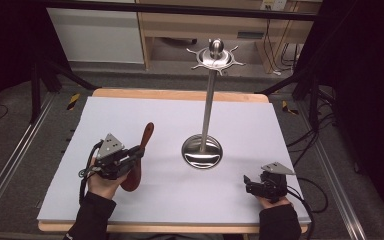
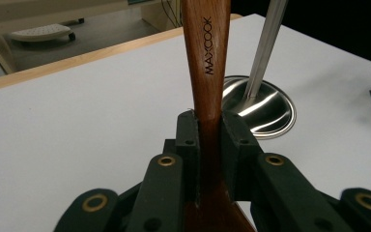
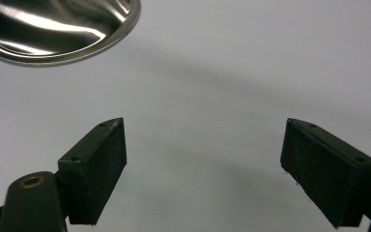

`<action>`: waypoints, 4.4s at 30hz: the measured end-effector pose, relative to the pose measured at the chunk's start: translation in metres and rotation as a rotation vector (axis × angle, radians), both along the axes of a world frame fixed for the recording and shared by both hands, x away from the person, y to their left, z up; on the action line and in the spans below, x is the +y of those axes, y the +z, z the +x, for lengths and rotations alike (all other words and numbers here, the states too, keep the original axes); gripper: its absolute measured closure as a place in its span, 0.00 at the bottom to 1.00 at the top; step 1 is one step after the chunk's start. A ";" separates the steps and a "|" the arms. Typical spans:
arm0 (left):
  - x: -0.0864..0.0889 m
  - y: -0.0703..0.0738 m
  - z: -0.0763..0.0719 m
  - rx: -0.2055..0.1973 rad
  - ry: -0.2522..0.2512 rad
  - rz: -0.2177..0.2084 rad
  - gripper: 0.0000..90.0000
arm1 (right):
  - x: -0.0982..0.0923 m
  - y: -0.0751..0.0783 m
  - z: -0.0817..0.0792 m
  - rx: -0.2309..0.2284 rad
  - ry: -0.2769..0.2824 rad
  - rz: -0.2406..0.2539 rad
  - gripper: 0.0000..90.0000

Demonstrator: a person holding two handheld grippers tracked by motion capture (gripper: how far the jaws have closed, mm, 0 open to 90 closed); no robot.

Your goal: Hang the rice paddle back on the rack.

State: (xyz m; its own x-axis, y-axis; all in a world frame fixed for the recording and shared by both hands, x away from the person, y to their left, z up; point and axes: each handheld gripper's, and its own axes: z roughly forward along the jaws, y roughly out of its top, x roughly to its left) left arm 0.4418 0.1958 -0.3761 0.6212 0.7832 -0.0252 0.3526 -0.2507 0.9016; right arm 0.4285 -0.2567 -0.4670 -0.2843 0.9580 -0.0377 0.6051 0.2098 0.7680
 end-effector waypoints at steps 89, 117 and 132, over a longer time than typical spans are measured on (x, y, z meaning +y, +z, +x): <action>-0.056 0.112 0.019 -0.207 -0.128 -0.183 0.87 | -0.001 0.000 0.004 -0.030 -0.004 -0.003 0.19; -0.072 0.137 0.022 -0.251 -0.150 -0.179 0.87 | -0.002 0.001 0.003 -0.030 -0.004 -0.002 0.19; -0.079 0.141 0.028 -0.248 -0.156 -0.171 0.87 | -0.001 0.001 0.004 -0.033 -0.002 -0.003 0.19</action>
